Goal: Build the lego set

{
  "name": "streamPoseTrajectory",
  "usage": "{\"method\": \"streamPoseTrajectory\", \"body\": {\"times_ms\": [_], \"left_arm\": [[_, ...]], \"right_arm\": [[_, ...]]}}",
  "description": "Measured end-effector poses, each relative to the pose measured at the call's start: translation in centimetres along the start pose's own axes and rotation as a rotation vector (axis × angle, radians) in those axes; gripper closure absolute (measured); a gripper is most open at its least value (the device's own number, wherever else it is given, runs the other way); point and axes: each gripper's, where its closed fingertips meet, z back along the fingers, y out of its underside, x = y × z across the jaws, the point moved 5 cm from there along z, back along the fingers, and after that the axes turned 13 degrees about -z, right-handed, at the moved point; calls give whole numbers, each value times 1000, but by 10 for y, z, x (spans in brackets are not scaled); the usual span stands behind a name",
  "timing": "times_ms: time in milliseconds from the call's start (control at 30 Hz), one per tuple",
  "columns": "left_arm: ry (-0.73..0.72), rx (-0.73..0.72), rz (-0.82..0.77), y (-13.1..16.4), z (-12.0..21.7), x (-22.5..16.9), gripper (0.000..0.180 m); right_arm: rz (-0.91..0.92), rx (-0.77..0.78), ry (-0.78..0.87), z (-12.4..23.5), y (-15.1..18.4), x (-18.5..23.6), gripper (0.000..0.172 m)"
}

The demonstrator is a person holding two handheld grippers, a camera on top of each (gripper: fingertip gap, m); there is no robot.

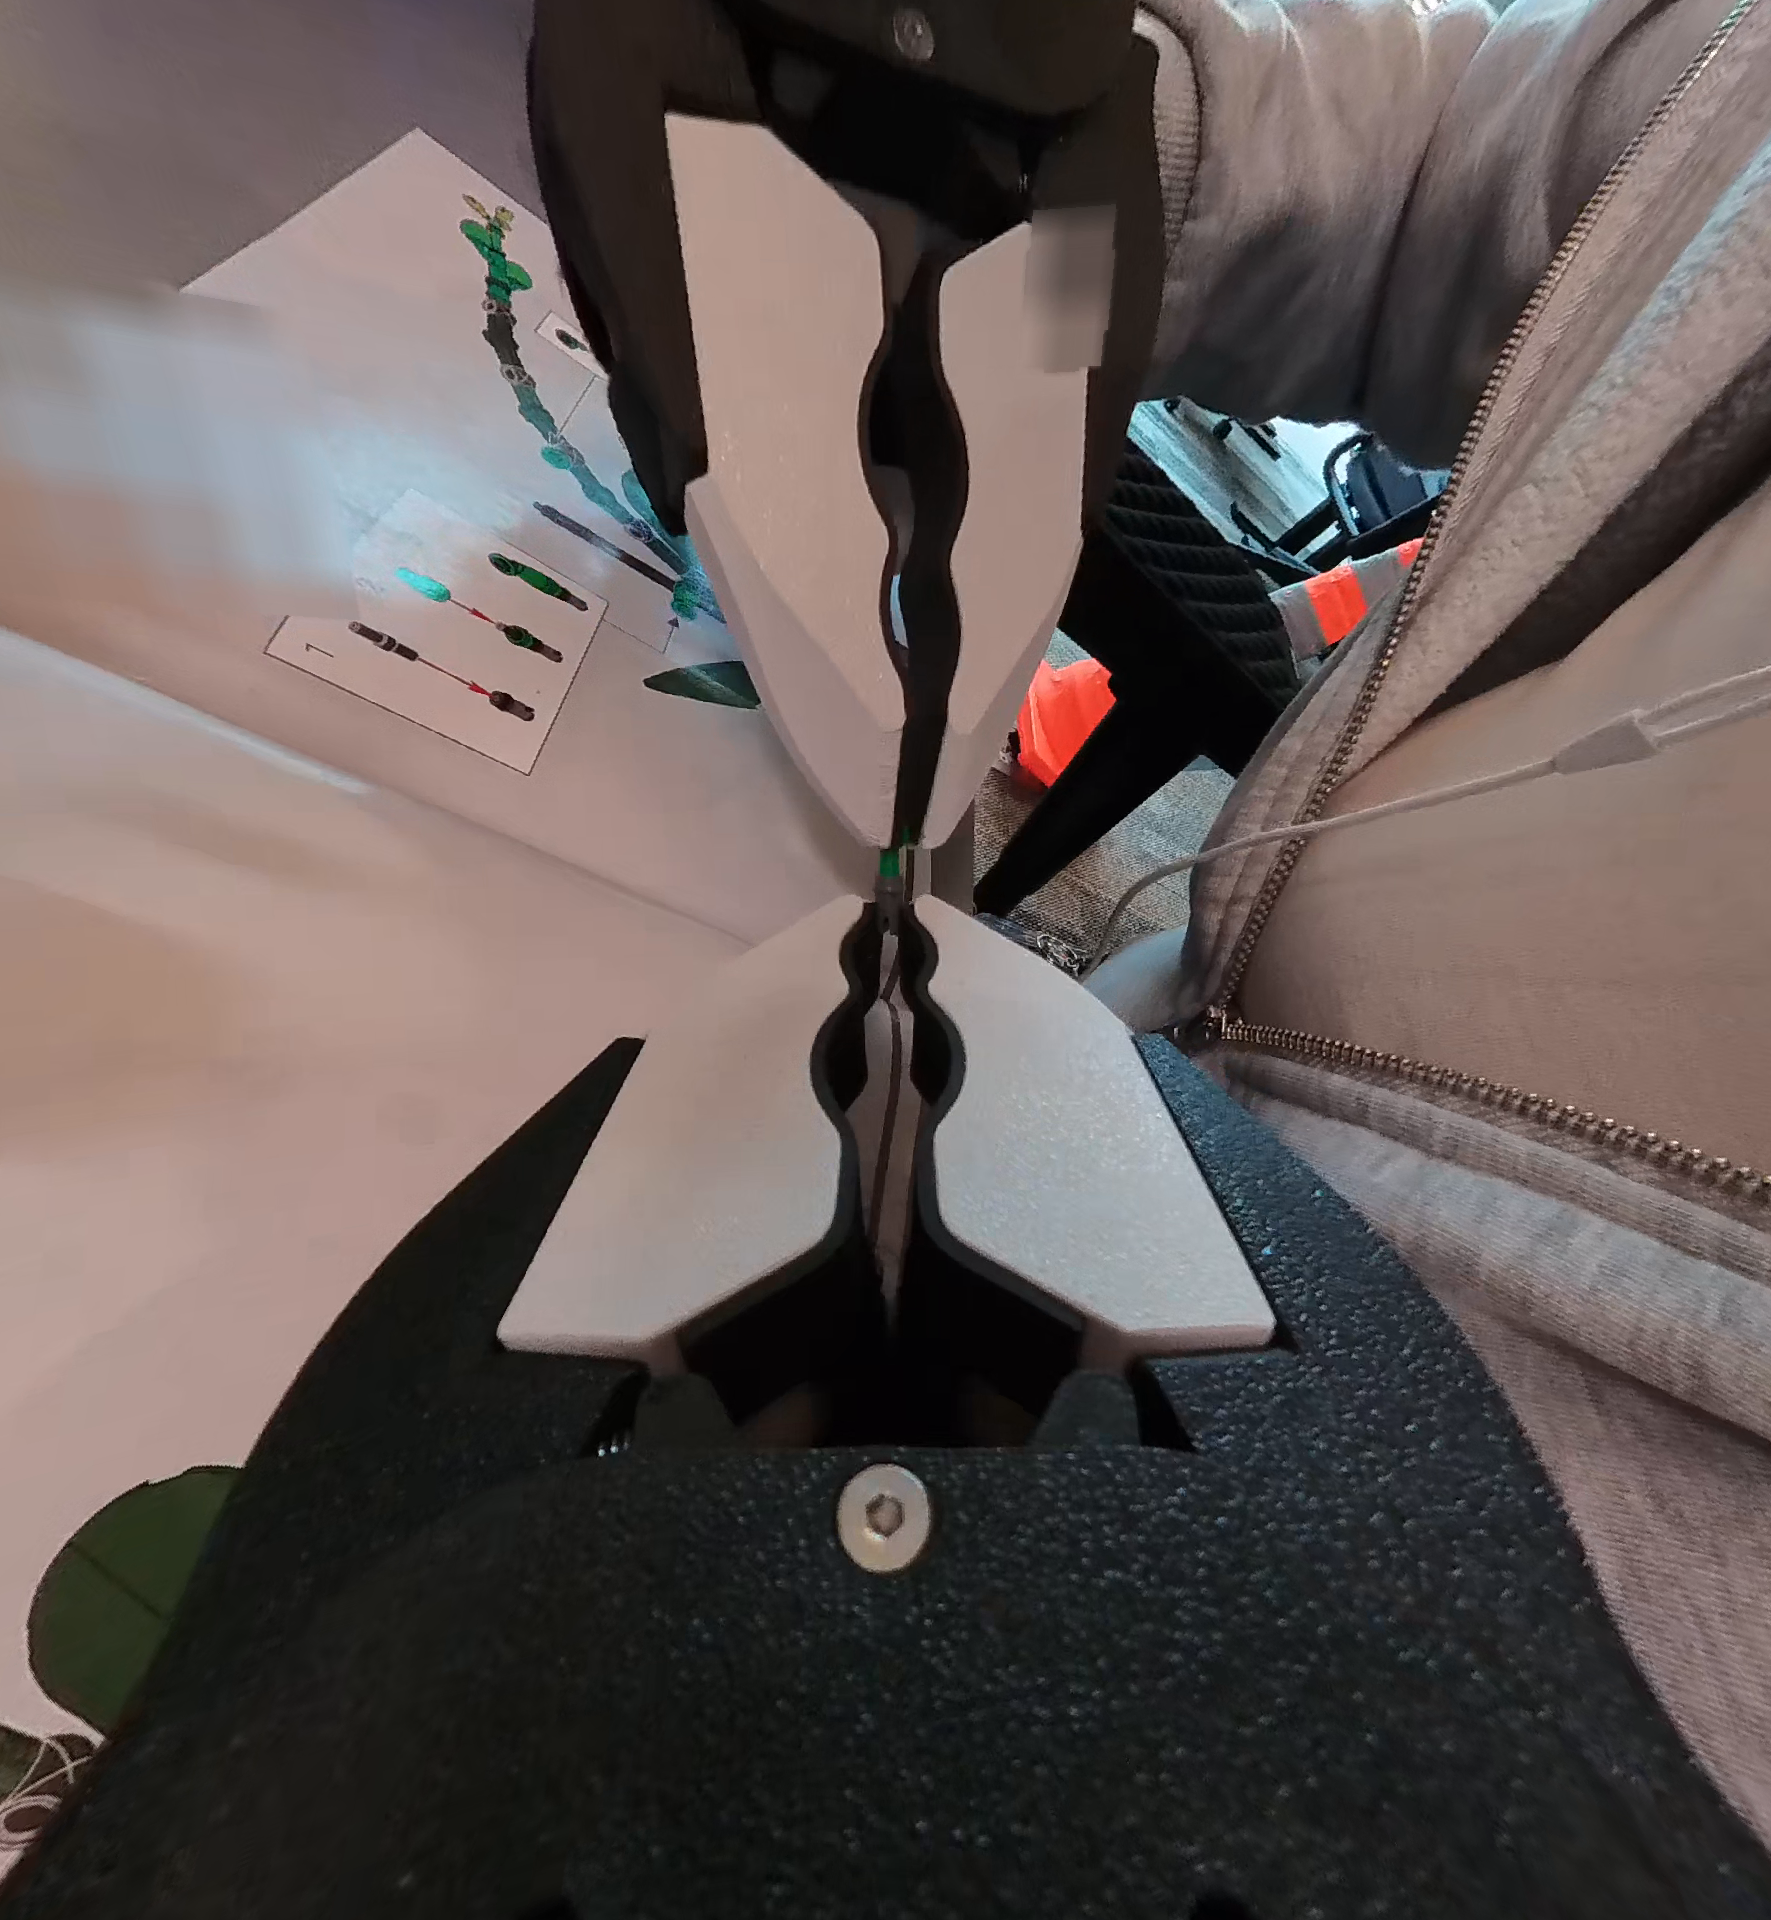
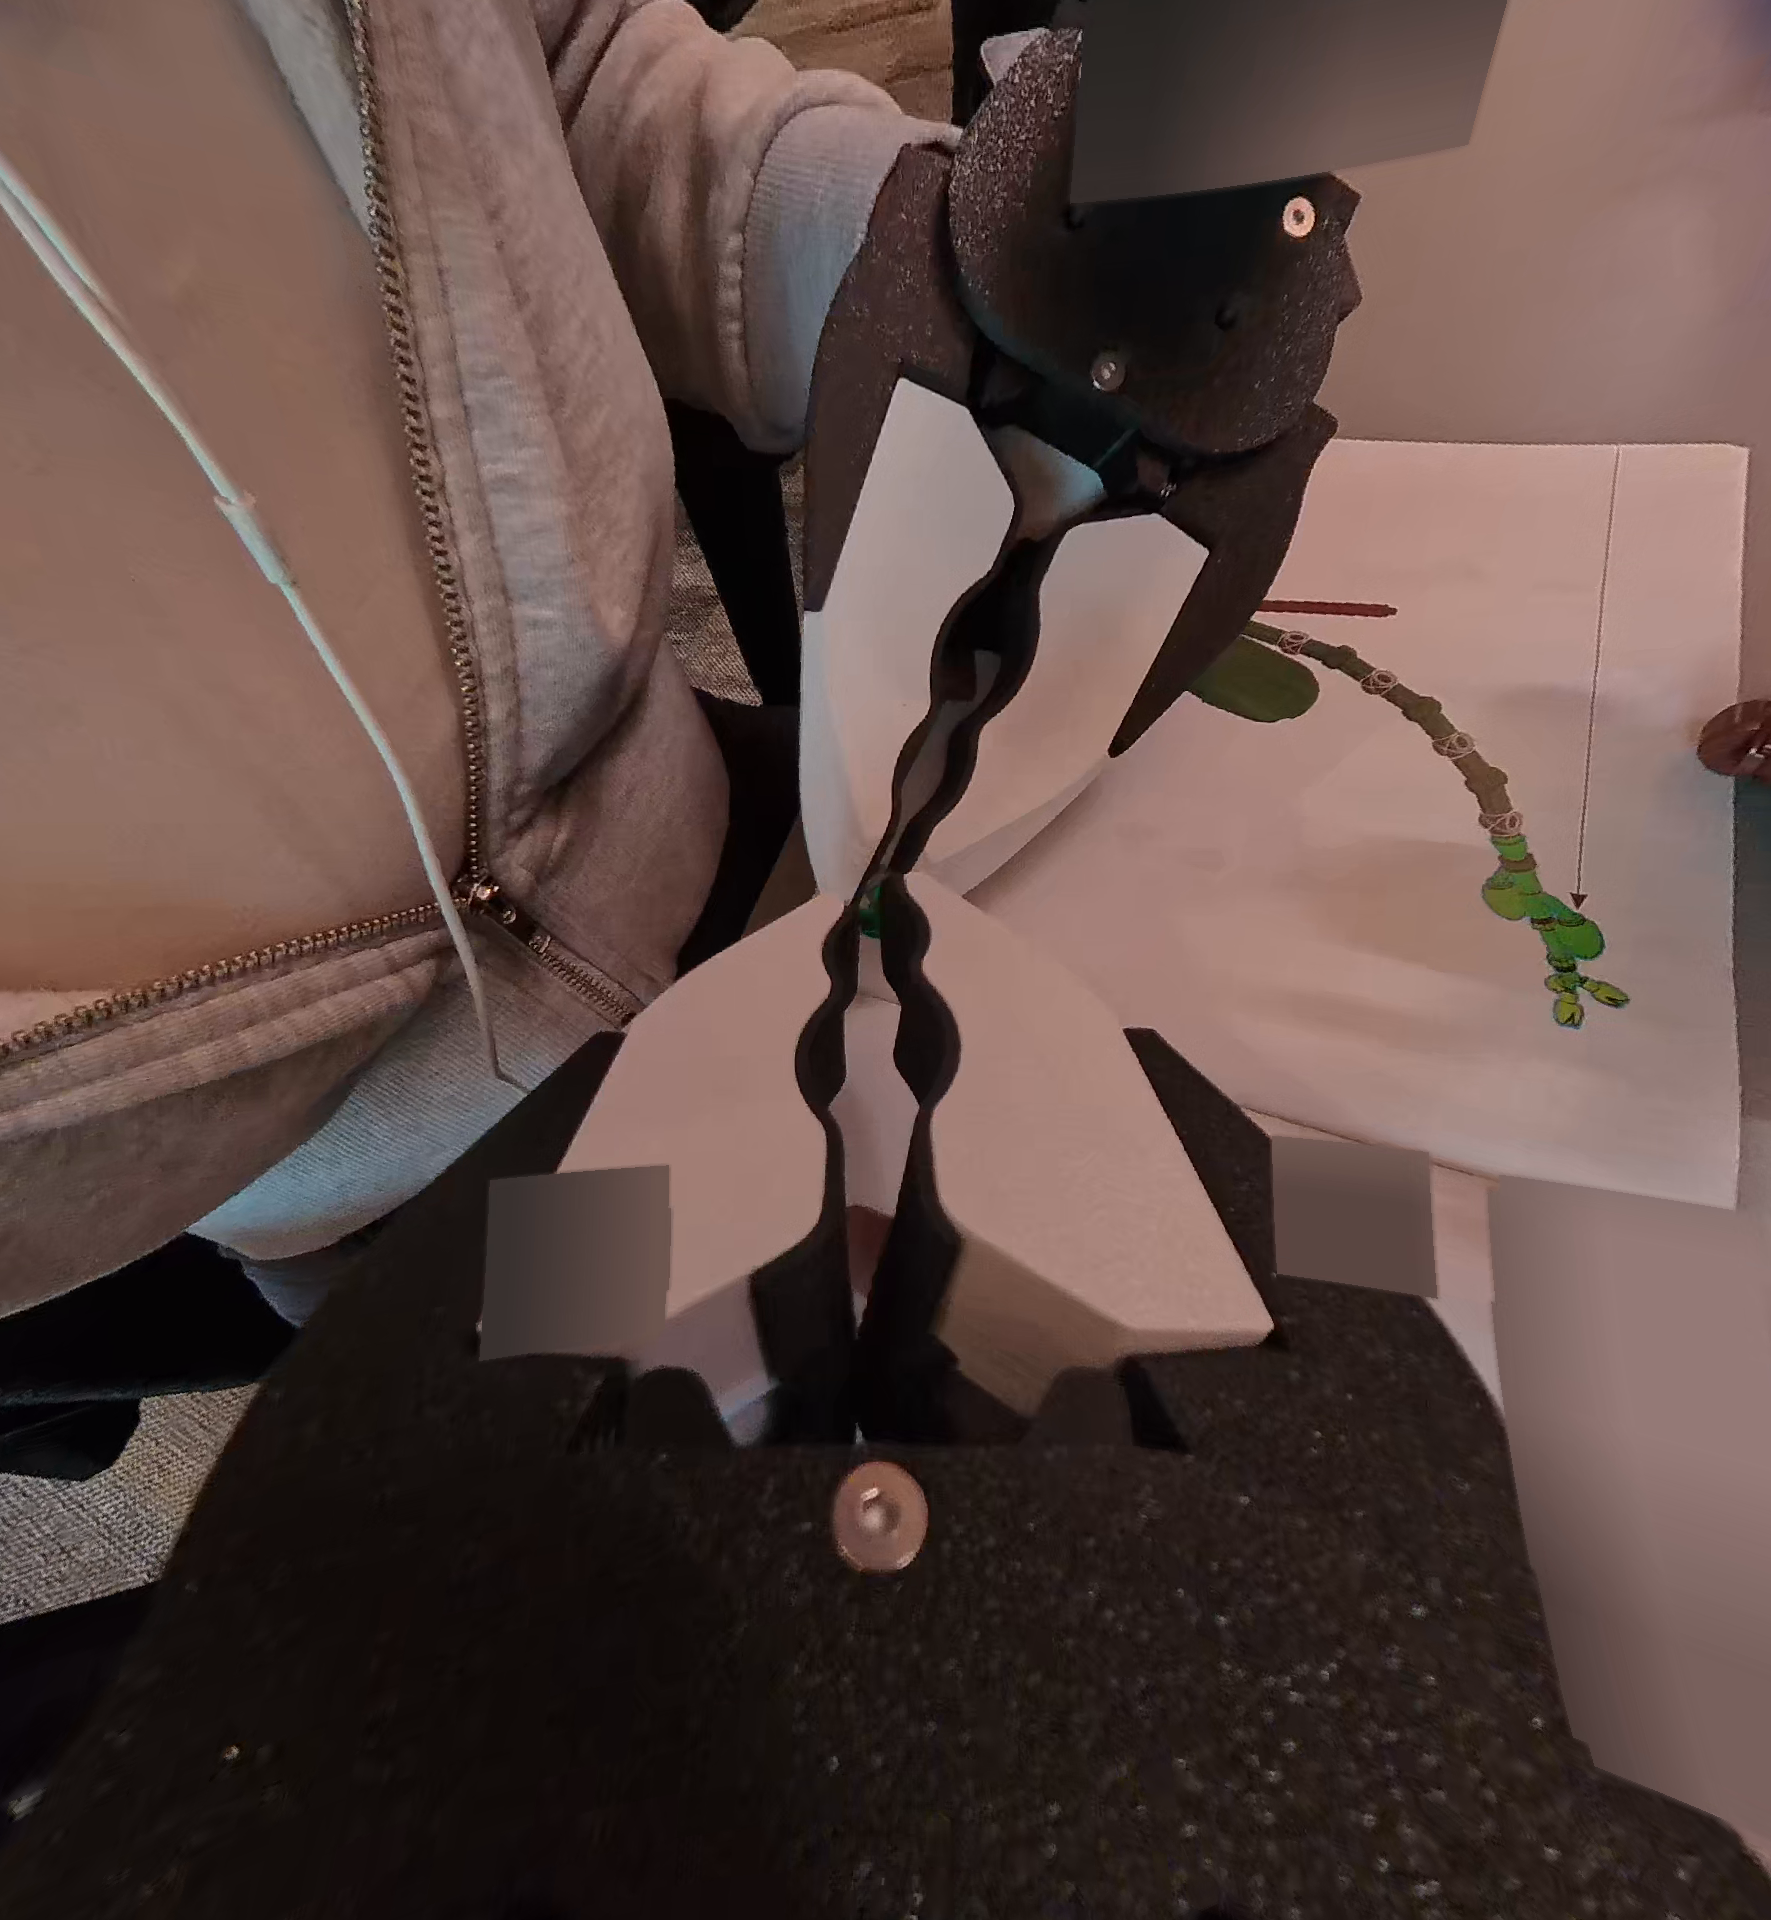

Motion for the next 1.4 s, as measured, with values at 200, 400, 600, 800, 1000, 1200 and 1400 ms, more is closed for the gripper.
{"method": "streamPoseTrajectory", "body": {"times_ms": [200,400,600,800,1000,1200,1400], "left_arm": [[11,34,-1,2,-3,-1,179],[1,10,6,1,-2,0,178],[-10,-16,21,-1,1,2,178],[-11,-11,20,-1,0,2,178],[-9,-13,18,-1,0,2,178],[-5,-5,14,0,0,1,178],[-9,46,-7,3,-5,0,178]], "right_arm": [[7,1,-24,-10,3,5,172],[-35,-60,14,4,-5,0,154],[-131,-25,2,4,2,-2,157],[-123,-8,12,1,2,-1,156],[-122,-3,6,3,3,-2,161],[-88,3,-4,1,4,-1,166],[-59,56,3,-2,7,0,166]]}}
